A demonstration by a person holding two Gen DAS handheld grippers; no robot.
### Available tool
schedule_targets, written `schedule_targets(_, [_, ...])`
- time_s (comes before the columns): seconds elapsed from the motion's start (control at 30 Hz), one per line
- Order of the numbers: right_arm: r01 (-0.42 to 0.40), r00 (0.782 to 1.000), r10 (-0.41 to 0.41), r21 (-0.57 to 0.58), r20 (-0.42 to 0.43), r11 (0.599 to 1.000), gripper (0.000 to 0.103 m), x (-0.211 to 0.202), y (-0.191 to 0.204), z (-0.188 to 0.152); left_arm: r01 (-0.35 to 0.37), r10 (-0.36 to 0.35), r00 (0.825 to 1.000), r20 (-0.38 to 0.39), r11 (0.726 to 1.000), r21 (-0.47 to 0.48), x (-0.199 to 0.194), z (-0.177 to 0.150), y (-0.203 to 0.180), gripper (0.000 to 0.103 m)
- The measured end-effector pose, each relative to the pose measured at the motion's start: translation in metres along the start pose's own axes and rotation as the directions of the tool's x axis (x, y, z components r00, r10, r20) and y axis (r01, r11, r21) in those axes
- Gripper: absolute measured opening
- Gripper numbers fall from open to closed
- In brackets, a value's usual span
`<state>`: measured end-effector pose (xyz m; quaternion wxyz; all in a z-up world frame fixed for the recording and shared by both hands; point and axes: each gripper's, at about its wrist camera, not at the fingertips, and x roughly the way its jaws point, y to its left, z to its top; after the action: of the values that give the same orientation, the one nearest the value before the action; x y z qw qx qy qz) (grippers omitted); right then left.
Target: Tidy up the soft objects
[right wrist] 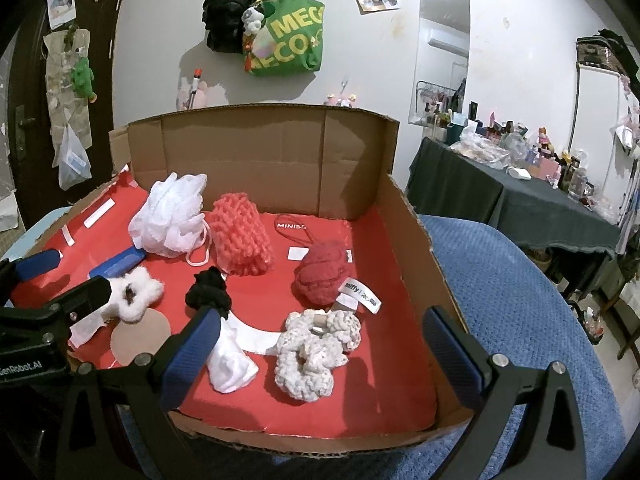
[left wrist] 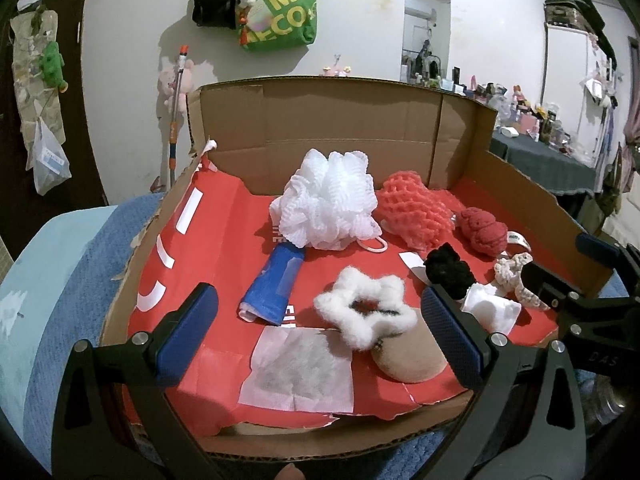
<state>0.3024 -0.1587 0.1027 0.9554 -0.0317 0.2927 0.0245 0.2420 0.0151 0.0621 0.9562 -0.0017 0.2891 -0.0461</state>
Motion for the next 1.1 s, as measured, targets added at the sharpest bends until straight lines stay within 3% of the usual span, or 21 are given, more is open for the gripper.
schedule_targets(1.1, [0.007,1.000,-0.007,0.001,0.021,1.000,0.103,-0.0028,-0.0008,0.0004,-0.004,0.004,1.000,0.003,1.000,0.002,-0.0006,0.0002,-0.0003,0.103])
